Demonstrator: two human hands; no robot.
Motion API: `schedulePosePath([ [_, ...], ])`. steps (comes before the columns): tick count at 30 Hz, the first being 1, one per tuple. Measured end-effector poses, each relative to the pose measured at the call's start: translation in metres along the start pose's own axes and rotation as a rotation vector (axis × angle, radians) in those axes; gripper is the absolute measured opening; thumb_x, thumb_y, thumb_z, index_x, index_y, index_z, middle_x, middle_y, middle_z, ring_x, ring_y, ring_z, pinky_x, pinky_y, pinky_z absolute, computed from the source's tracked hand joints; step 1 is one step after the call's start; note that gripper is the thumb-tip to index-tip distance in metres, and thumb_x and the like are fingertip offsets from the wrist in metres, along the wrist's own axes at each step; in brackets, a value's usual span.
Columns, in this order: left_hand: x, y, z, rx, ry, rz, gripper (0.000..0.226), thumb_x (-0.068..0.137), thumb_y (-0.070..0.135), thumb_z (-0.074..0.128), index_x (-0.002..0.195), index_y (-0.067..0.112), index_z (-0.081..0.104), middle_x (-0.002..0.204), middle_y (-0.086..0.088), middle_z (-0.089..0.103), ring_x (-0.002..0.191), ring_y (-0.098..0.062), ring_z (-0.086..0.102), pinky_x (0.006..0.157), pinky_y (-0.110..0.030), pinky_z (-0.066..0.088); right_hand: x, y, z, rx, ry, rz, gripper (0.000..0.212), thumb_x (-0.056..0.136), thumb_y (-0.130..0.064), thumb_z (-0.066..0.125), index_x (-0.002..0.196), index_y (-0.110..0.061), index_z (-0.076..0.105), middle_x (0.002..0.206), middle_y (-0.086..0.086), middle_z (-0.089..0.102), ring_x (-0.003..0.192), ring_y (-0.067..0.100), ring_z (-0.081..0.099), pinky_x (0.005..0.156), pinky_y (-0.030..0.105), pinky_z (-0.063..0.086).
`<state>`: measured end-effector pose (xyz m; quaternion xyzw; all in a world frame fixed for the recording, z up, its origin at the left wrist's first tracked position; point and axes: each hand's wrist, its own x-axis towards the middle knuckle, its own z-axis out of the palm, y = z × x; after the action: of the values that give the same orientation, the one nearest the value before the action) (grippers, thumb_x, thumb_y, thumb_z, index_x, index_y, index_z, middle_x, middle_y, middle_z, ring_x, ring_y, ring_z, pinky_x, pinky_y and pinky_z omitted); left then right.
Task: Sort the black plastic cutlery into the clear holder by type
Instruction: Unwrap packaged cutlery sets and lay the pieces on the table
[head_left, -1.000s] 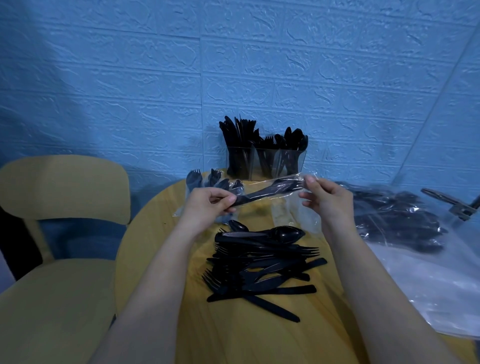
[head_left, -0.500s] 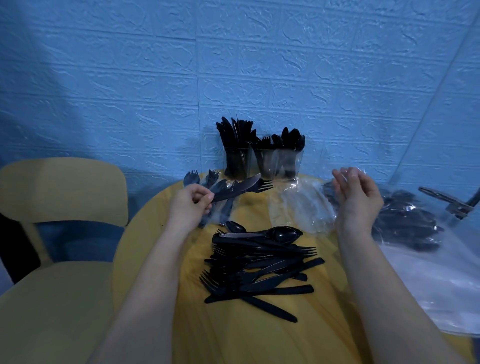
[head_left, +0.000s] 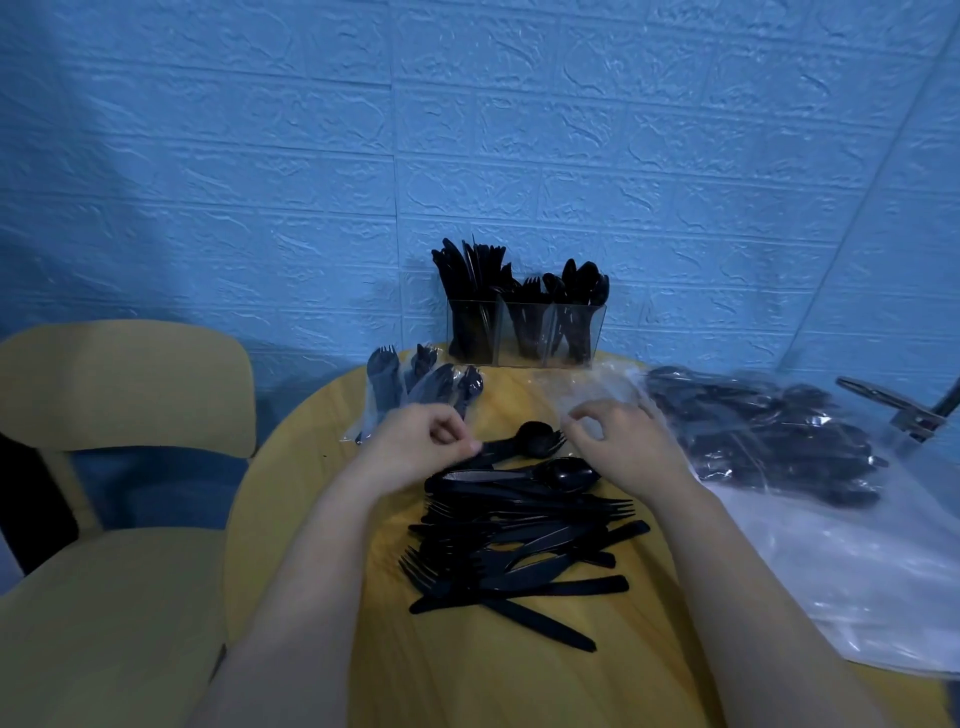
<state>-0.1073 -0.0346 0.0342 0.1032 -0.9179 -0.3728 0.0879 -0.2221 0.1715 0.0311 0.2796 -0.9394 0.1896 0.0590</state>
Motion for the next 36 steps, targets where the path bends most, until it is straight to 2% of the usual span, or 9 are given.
schedulePosePath([
  [3,-0.003,0.000,-0.005,0.021,-0.059,-0.038,0.032,0.081,0.058,0.057,0.083,0.028,0.069,0.075,0.008,0.064,0.068,-0.006,0.055,0.062,-0.018,0.042,0.003,0.000,0.001,-0.040,0.087,-0.039,0.037,0.096,-0.045,0.039,0.109,-0.023,0.066,0.122,-0.005,0.064,0.113,0.015,0.055,0.113,0.035,0.015],
  [7,0.003,-0.017,-0.019,0.022,0.422,-0.163,0.016,0.088,0.034,0.063,0.094,0.020,0.067,0.089,0.006,0.063,0.085,-0.014,0.056,0.070,-0.026,0.041,0.005,-0.005,0.004,0.023,0.247,-0.109,0.030,0.094,-0.037,0.048,0.096,-0.017,0.071,0.106,-0.004,0.069,0.102,0.016,0.059,0.109,0.037,0.029],
  [8,0.004,-0.023,-0.021,0.058,0.448,-0.213,0.019,0.087,0.031,0.066,0.101,0.017,0.065,0.099,0.001,0.061,0.090,-0.016,0.055,0.075,-0.027,0.041,0.004,-0.007,0.004,0.045,0.275,-0.127,0.029,0.093,-0.035,0.050,0.094,-0.015,0.072,0.101,-0.003,0.070,0.099,0.017,0.060,0.105,0.037,0.033],
  [13,0.008,-0.040,-0.015,0.106,0.282,-0.371,0.042,0.080,0.032,0.074,0.114,0.014,0.056,0.117,-0.009,0.055,0.105,-0.026,0.055,0.085,-0.035,0.044,0.000,-0.014,0.003,0.067,0.319,-0.169,0.026,0.094,-0.028,0.054,0.095,-0.010,0.073,0.097,0.000,0.070,0.094,0.020,0.060,0.091,0.029,0.037],
  [23,0.006,-0.031,-0.015,0.061,0.445,-0.266,0.011,0.087,0.010,0.065,0.084,0.019,0.061,0.088,-0.003,0.065,0.077,-0.014,0.055,0.067,-0.025,0.037,0.000,-0.015,0.005,0.112,0.292,-0.175,0.022,0.092,-0.024,0.056,0.093,-0.010,0.072,0.097,0.001,0.070,0.093,0.022,0.060,0.087,0.034,0.045],
  [27,0.005,-0.022,-0.017,0.051,0.607,-0.203,0.011,0.091,0.008,0.060,0.091,0.015,0.067,0.087,0.003,0.064,0.080,-0.014,0.058,0.068,-0.026,0.040,-0.002,-0.020,0.003,0.178,0.284,-0.172,0.021,0.093,-0.023,0.056,0.097,-0.010,0.072,0.101,-0.001,0.069,0.097,0.018,0.060,0.081,0.022,0.040],
  [32,0.008,-0.014,-0.014,-0.102,0.702,-0.037,0.014,0.088,0.003,0.061,0.091,0.012,0.070,0.094,-0.001,0.067,0.084,-0.010,0.059,0.072,-0.012,0.041,-0.004,-0.037,0.001,0.436,0.115,-0.099,0.024,0.096,-0.027,0.054,0.107,-0.014,0.070,0.098,-0.004,0.066,0.090,0.009,0.059,0.071,0.012,0.041],
  [34,0.008,-0.004,-0.009,-0.199,0.681,0.075,0.016,0.086,0.001,0.063,0.085,0.016,0.069,0.091,0.002,0.066,0.084,-0.009,0.059,0.071,-0.002,0.040,-0.003,-0.043,0.003,0.600,0.005,-0.044,0.026,0.096,-0.033,0.052,0.111,-0.018,0.067,0.099,-0.003,0.069,0.089,0.011,0.065,0.079,0.023,0.052],
  [36,0.009,0.006,-0.002,-0.252,0.635,0.180,0.024,0.085,0.002,0.065,0.080,0.026,0.065,0.086,0.011,0.063,0.084,-0.010,0.060,0.076,-0.008,0.044,-0.002,-0.049,0.005,0.837,-0.104,0.011,0.028,0.097,-0.034,0.048,0.111,-0.015,0.063,0.105,0.006,0.069,0.085,0.013,0.068,0.078,0.030,0.057],
])
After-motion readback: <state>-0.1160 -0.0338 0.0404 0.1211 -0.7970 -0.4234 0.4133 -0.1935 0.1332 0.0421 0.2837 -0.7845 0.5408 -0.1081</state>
